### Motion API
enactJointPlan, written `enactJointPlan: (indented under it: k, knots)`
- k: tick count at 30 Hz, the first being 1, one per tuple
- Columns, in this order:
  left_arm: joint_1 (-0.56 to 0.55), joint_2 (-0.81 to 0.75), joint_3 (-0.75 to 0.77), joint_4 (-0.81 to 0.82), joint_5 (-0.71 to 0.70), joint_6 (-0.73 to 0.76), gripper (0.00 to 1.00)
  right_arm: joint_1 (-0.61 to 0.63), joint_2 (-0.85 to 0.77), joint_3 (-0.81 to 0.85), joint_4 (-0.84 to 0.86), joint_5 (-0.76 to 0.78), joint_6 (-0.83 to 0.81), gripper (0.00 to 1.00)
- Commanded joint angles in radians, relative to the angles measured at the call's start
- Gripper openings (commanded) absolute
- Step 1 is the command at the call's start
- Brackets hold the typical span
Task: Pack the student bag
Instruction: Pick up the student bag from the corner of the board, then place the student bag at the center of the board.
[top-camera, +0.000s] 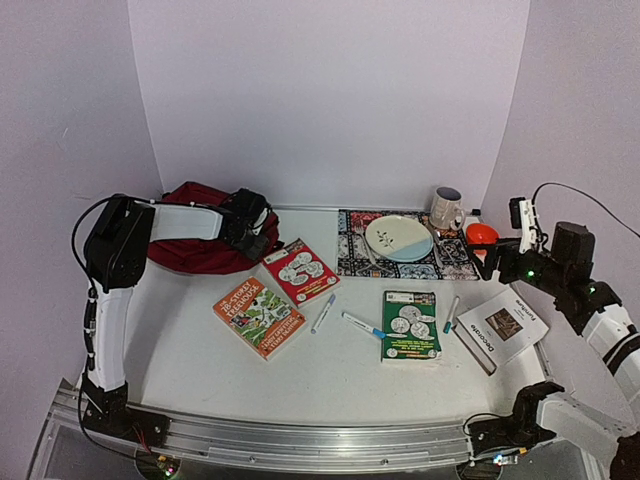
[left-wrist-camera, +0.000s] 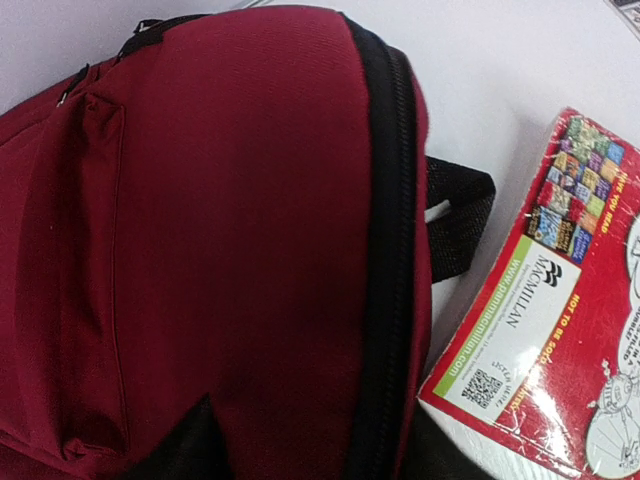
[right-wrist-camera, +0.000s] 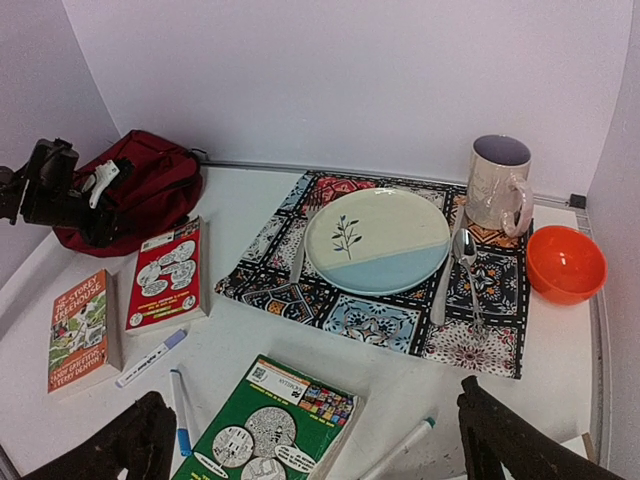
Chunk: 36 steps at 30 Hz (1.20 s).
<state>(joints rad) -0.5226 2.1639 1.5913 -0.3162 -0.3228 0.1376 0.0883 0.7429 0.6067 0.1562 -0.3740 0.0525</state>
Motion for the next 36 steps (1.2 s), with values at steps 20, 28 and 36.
enactJointPlan:
  k: [20, 28, 36]
  knots:
    - [-0.021, -0.455, 0.065, -0.097, 0.115, 0.142, 0.0, -0.002, 0.04, 0.094, 0.04, -0.211, 0.073, 0.98]
    - [-0.175, -0.639, -0.107, -0.121, 0.109, 0.055, 0.0, 0.034, 0.042, 0.094, 0.051, -0.231, 0.182, 0.98]
    - [-0.384, -0.78, -0.277, -0.128, 0.031, -0.031, 0.0, 0.172, 0.077, 0.11, 0.055, -0.146, 0.279, 0.98]
